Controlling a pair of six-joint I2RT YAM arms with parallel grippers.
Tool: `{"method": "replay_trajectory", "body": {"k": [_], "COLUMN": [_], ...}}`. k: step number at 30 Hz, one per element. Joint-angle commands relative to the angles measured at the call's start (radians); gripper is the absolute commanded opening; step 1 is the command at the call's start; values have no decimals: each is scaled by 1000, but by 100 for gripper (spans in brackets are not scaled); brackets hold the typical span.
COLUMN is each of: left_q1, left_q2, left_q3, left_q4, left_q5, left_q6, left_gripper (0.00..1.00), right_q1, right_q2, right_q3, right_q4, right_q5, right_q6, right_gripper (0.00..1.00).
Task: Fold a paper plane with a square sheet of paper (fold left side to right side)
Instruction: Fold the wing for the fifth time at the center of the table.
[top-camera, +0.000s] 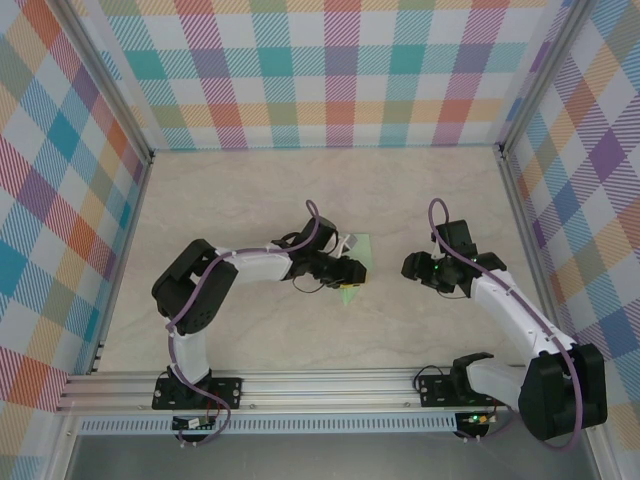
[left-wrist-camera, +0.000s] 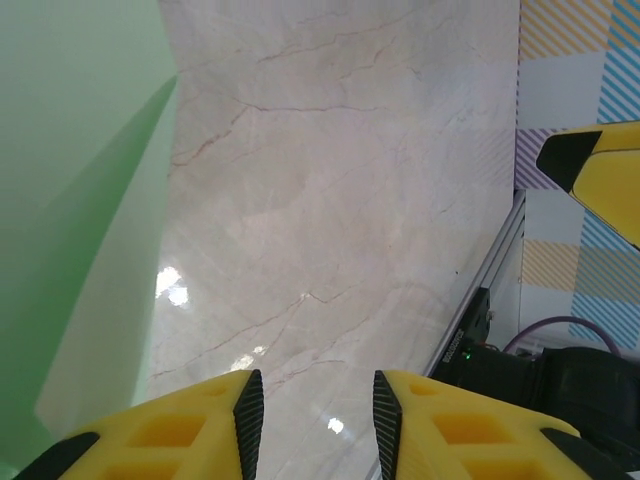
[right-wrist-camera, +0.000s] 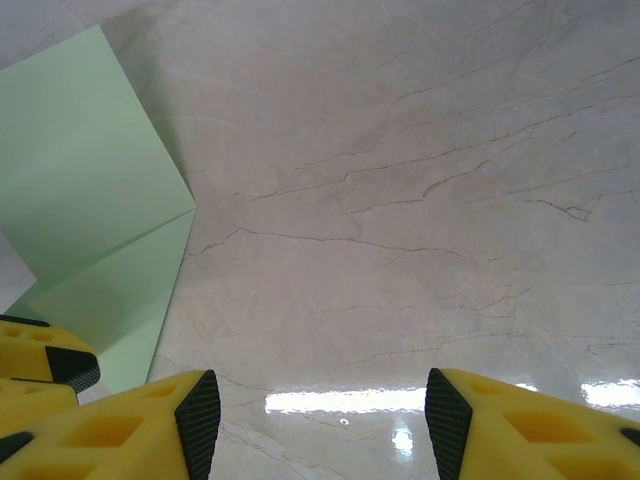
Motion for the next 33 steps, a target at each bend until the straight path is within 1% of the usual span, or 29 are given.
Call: {"method": "replay_trajectory", "body": {"k": [1,8,14,19,21,24,29,33], "left_q1": [33,82,117,131,133,133,133,134], "left_q2": [-25,-44,-62,-71,-78,-86,-94,-86], "left_q3": [-38,-112,-167,-195,-199,-199,-206,-207], "left_q4": [-11,32,72,98,104,107,106,112], "left_q5": [-22,-24,-20,-15,-9,-6,-8,-13], "left_q6": [18,13,6,-2,-2,-2,1,-1], "left_gripper": [36,34,33,33,33,32,31,28], "right_q1": [-2,-2,14,37,44,52,69,92], "right_q2": [11,81,156,244,287,361,491,596], "right_q3": [20,23,33,53,66,90,150,224], "right_q4": [-12,59,118,241,286,350,439,421], "right_q5": [-3,-147,-238,-372,-408,-443,-474,-463], "right_q6": [1,-31,-39,-3,20,54,96,96], "right_gripper": [59,57,56,58,62,64,63,62]}}
